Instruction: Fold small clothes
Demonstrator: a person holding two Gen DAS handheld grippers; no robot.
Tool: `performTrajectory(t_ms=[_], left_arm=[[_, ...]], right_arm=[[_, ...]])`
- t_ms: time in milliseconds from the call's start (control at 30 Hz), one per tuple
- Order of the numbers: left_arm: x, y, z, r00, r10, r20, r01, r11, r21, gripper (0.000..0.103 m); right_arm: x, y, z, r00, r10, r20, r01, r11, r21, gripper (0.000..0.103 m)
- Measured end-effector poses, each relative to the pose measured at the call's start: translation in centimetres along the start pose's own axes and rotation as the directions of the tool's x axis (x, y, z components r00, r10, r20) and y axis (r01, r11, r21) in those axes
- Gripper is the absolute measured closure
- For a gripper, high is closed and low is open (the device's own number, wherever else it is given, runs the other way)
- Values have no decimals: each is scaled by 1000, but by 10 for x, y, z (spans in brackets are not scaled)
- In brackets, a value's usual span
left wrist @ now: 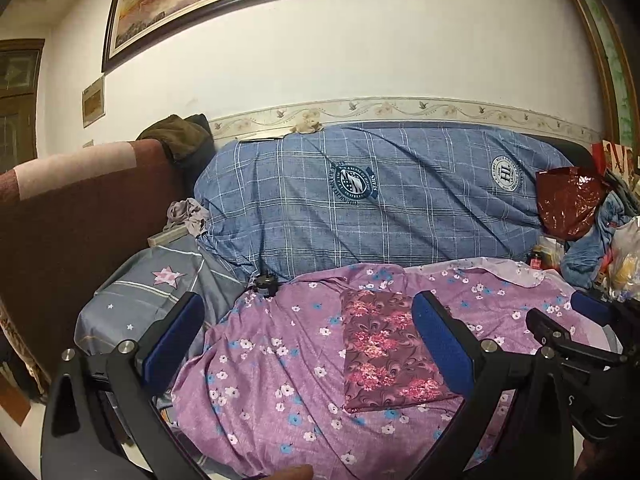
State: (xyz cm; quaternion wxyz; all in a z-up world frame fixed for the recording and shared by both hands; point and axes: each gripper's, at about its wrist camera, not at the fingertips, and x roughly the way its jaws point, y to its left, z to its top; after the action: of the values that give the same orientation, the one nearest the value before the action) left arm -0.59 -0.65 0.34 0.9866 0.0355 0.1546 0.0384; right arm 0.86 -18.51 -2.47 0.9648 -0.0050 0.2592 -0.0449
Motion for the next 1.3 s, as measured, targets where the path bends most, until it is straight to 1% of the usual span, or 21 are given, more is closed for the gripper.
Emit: performTrajectory(t_ms=[200, 467, 600, 733, 833, 1300], left_arm=[[-4, 10, 1, 1000, -22, 1, 22, 999, -32, 0], [-14, 21, 4, 999, -9, 33, 11, 998, -59, 0], [-15, 21, 4, 999, -4, 39, 6, 999, -47, 0], [-16, 21, 3, 999, -12, 38, 14, 999, -42, 0], [-17, 22, 3, 999, -22, 34, 23, 999, -47, 0], [-24, 28, 5, 999, -19, 44, 22, 998, -55, 0]], right_arm=[[-18, 9, 3, 997, -50, 64, 52, 998, -32, 41], [-32, 12, 7, 991, -57, 117, 62, 997, -43, 39], [-37, 12, 7, 991, -48, 128, 53, 998, -34, 38], [-39, 15, 8, 988, -60, 141, 66, 997, -45, 38], [-40, 17, 7, 988, -62, 143, 70, 996, -50, 37], [-47, 20, 7, 983, -66, 169, 76, 996, -53, 37]])
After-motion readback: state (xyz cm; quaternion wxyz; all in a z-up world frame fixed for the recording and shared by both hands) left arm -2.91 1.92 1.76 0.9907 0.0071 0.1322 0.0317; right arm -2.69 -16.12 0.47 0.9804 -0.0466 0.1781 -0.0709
